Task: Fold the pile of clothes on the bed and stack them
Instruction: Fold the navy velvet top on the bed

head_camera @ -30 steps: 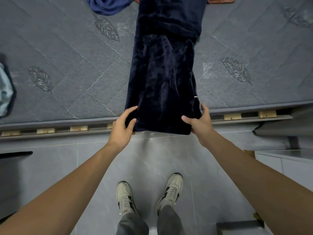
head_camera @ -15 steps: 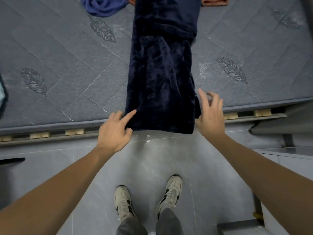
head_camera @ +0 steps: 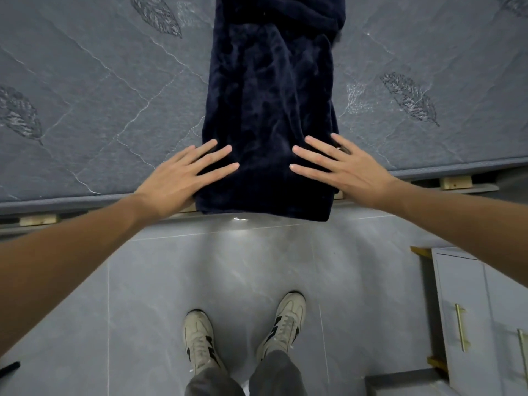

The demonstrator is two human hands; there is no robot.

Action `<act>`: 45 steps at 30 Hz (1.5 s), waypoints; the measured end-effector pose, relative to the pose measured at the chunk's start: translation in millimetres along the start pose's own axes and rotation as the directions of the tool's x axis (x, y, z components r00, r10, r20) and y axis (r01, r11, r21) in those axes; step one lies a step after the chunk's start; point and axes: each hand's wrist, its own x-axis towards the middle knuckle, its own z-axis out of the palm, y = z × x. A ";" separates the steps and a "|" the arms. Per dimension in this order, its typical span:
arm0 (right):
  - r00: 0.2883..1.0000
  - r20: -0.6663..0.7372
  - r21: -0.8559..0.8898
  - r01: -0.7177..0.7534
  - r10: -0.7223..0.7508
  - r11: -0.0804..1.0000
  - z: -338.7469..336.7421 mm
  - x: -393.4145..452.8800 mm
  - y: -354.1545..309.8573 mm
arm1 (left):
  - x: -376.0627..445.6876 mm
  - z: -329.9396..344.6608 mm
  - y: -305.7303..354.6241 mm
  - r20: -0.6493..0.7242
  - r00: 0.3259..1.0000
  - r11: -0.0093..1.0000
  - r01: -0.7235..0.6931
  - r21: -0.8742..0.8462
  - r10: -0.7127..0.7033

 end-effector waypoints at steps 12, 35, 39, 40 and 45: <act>0.997 0.074 0.401 -0.017 -0.013 0.916 -16.8 -3.0 25.9 | -1.5 -14.4 -12.2 -0.019 0.998 0.933 0.054 -0.356 -0.066; 0.654 0.390 0.920 -0.258 0.648 -0.294 -46.0 45.3 87.8 | 105.1 -73.3 -55.8 0.066 0.631 0.230 0.376 -0.897 -0.773; 0.537 0.402 0.916 -0.230 0.742 -0.330 -42.4 71.1 116.1 | 151.5 -70.3 -92.0 0.037 0.616 0.228 0.347 -0.910 -0.787; 0.508 0.400 0.917 -0.224 0.763 -0.331 -43.2 76.6 123.5 | 163.6 -72.0 -100.3 0.010 0.618 0.241 0.322 -0.915 -0.786; 0.363 0.405 0.914 -0.188 0.839 -0.360 -49.3 104.8 155.4 | 213.2 -85.5 -146.1 -0.023 0.634 0.260 0.283 -0.923 -0.773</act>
